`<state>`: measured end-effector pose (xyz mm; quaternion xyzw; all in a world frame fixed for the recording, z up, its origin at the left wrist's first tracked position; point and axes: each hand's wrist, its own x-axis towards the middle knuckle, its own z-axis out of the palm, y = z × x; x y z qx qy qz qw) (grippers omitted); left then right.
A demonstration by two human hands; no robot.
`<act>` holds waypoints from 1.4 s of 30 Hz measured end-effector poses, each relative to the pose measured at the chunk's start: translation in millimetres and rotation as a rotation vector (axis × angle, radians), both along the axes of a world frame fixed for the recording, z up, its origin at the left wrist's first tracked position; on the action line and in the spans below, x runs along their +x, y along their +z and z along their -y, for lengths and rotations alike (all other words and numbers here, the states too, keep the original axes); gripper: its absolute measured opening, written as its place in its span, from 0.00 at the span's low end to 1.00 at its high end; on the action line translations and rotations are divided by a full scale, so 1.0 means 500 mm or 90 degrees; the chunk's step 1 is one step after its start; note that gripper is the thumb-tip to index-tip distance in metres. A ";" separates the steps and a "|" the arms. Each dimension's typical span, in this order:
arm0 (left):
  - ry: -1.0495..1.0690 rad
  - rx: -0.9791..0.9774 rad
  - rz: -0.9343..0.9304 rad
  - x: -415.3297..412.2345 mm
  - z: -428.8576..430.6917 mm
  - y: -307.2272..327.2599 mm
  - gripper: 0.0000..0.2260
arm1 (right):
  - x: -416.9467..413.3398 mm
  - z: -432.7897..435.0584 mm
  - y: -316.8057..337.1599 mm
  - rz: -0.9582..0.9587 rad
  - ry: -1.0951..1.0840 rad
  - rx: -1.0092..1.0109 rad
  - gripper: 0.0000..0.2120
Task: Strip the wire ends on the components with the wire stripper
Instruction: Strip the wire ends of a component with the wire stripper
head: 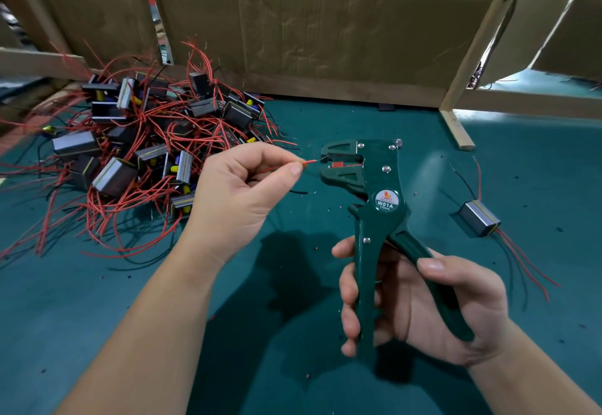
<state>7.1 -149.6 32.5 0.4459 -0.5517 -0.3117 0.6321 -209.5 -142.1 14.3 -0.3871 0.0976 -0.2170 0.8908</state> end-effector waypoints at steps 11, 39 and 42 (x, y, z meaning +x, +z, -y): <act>-0.037 0.002 0.032 -0.005 -0.002 -0.004 0.03 | -0.004 -0.002 -0.005 -0.025 -0.003 -0.037 0.24; -0.011 0.067 0.381 0.009 0.005 -0.028 0.09 | 0.029 -0.021 -0.007 -0.213 -0.272 0.022 0.21; -0.007 0.065 0.369 0.010 0.006 -0.025 0.09 | 0.021 -0.012 -0.003 -0.110 -0.231 0.035 0.24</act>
